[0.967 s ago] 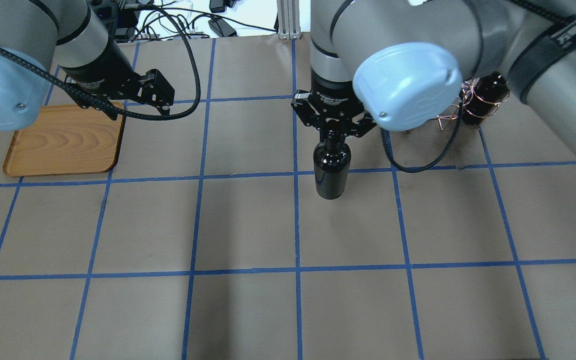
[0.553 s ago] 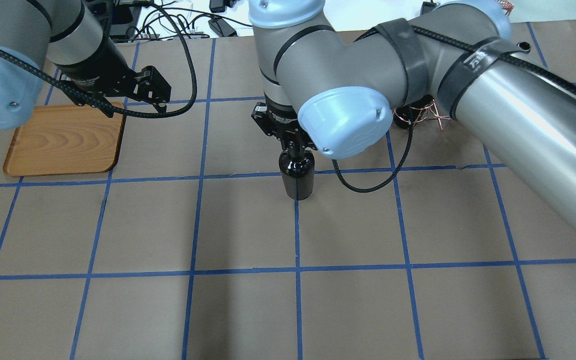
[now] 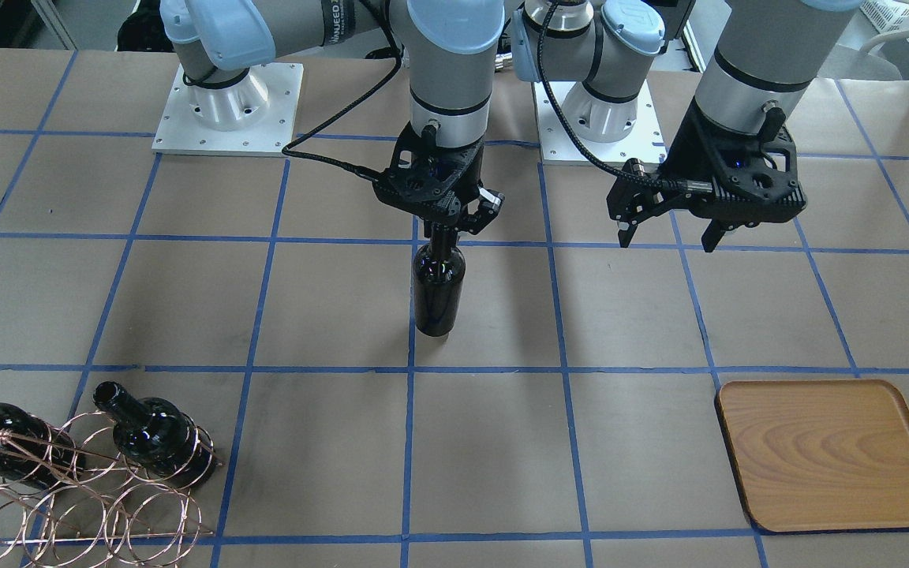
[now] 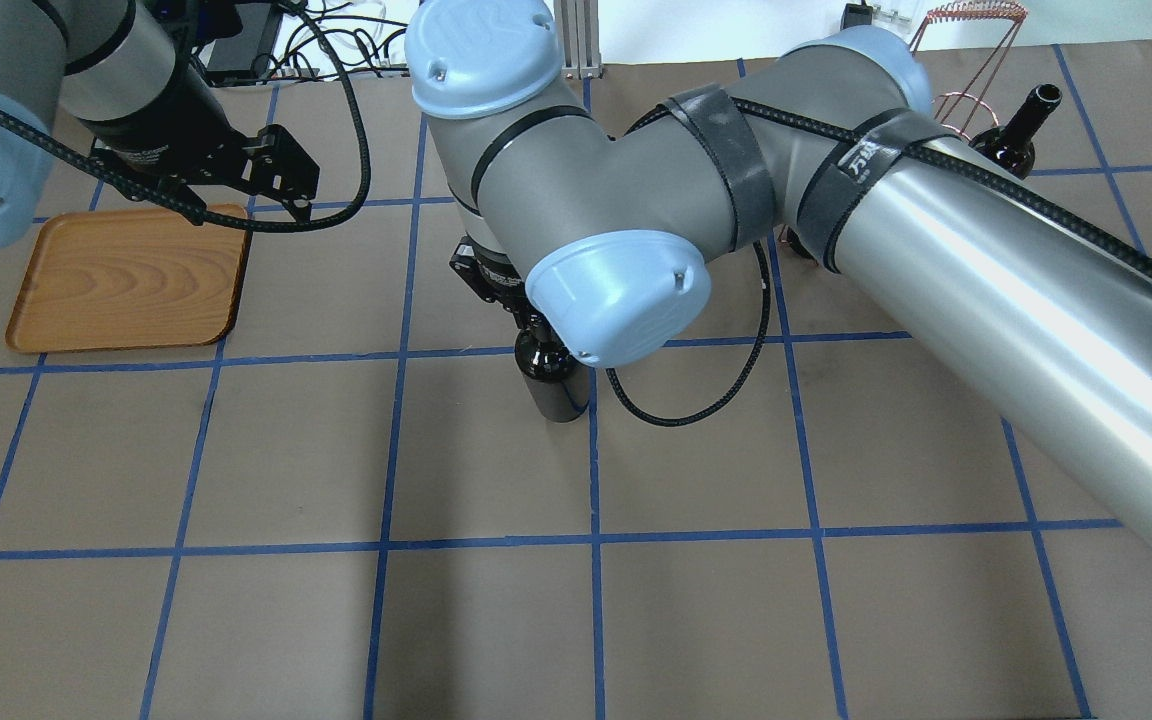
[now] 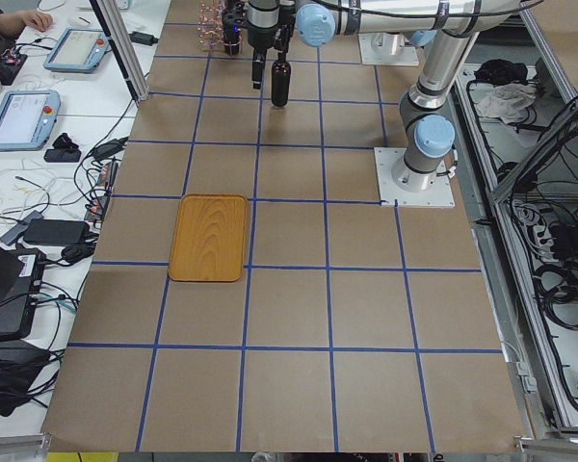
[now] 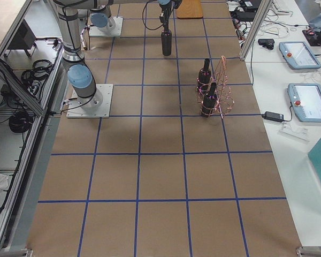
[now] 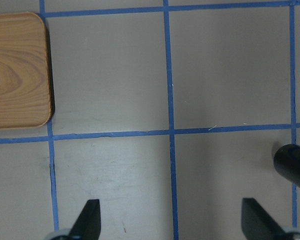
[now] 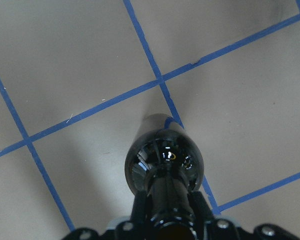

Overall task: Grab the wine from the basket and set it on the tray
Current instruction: 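Carry the bottle toward the left arm and stand it on the table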

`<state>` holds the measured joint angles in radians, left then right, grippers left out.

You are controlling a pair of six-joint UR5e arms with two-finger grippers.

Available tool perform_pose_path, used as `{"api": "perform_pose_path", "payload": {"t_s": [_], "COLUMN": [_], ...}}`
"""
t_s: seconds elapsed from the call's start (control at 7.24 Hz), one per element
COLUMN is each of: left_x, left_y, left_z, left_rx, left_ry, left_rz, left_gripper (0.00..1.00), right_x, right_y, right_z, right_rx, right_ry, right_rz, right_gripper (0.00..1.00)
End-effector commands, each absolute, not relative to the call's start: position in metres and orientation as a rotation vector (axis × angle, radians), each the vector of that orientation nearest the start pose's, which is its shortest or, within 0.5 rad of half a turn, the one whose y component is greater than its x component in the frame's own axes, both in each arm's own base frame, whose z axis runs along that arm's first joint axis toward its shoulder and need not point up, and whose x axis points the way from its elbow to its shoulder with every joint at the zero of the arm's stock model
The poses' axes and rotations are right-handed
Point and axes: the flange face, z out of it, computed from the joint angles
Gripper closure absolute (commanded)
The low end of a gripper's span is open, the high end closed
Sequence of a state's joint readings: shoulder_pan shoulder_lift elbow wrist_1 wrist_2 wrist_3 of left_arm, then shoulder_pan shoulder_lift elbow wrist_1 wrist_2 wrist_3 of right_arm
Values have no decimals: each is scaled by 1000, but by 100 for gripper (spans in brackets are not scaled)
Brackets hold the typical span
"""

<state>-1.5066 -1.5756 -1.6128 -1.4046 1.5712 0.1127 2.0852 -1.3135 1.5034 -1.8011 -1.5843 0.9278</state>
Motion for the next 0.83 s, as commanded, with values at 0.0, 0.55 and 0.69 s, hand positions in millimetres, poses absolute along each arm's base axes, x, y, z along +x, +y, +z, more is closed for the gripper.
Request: {"api": "perform_pose_path", "payload": {"t_s": [0.0,0.55,0.69], "left_x": [-92,-93,-92], "left_y": [-513,-513,-513], "left_z": [484,482,482], "left_rx": [71,74,72], "left_ry": [3118,3123,3123], "left_rz": [-187,-181,-184], "left_gripper": [0,0,0], "right_x": [417,423,424], "right_y": [-448,-445,-445], "right_z": [403,402,399], "right_rx": [672,687,688], "right_ry": [3046,3037,3040], "right_rz": [-60,-52,-46], "right_gripper": [100,100,100]}}
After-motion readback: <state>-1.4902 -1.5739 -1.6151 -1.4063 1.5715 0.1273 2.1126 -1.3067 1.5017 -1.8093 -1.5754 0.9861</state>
